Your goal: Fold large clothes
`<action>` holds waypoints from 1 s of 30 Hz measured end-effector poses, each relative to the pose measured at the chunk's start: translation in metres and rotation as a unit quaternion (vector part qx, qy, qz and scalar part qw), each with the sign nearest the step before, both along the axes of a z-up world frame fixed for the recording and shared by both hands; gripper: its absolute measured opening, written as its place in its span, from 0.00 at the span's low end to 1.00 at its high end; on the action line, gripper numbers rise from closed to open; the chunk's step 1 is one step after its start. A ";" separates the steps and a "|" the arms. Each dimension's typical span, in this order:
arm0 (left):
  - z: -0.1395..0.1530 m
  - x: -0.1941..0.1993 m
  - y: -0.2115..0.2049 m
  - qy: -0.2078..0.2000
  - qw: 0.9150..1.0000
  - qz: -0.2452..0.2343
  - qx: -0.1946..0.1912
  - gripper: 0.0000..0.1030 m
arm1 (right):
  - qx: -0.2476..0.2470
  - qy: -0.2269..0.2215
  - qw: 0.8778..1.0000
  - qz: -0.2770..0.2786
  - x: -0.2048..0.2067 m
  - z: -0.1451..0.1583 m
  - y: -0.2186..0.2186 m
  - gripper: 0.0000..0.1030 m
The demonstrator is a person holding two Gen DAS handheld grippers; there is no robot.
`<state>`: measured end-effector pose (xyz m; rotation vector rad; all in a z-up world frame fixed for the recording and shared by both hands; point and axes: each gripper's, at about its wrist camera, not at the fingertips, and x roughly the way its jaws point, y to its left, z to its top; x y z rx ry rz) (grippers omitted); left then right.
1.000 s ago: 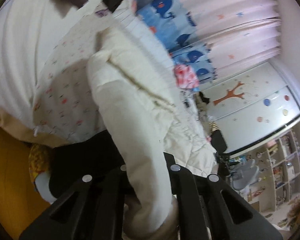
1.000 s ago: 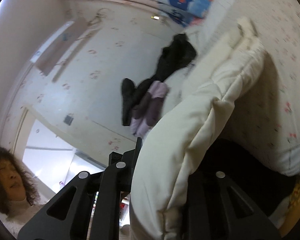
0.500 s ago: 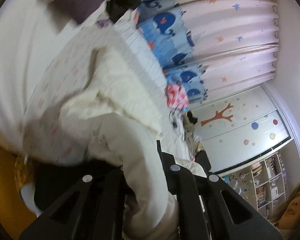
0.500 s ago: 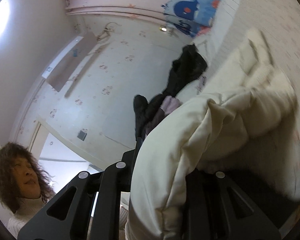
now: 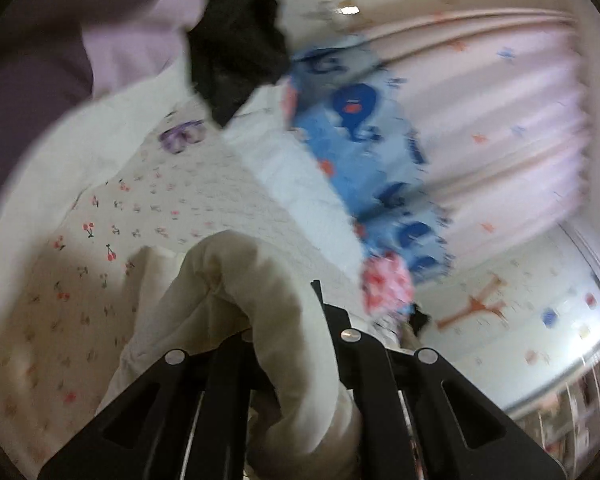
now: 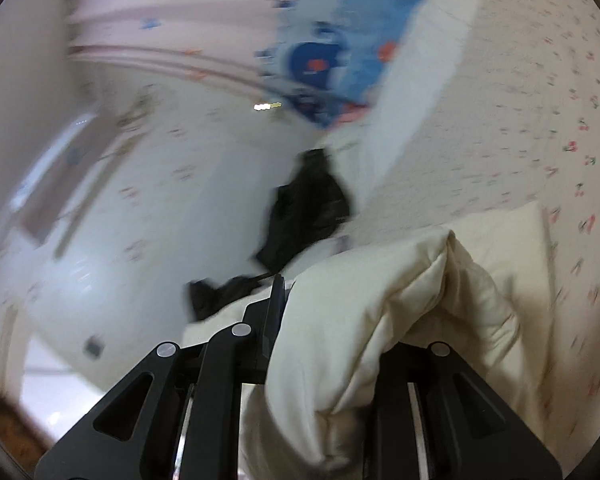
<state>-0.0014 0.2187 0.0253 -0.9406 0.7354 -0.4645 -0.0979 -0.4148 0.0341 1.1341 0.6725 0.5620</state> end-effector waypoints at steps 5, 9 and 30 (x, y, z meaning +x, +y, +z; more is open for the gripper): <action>-0.107 0.053 -0.023 0.104 0.993 0.040 0.048 0.12 | 0.014 0.109 0.994 -0.026 0.045 -0.099 0.007 0.19; -0.124 0.045 -0.026 0.089 0.994 0.039 0.057 0.13 | 0.021 0.080 0.996 -0.014 0.045 -0.102 0.007 0.22; 0.007 0.025 -0.191 -0.058 0.957 -0.112 0.262 0.89 | -0.413 0.041 0.906 0.078 0.102 0.004 0.157 0.94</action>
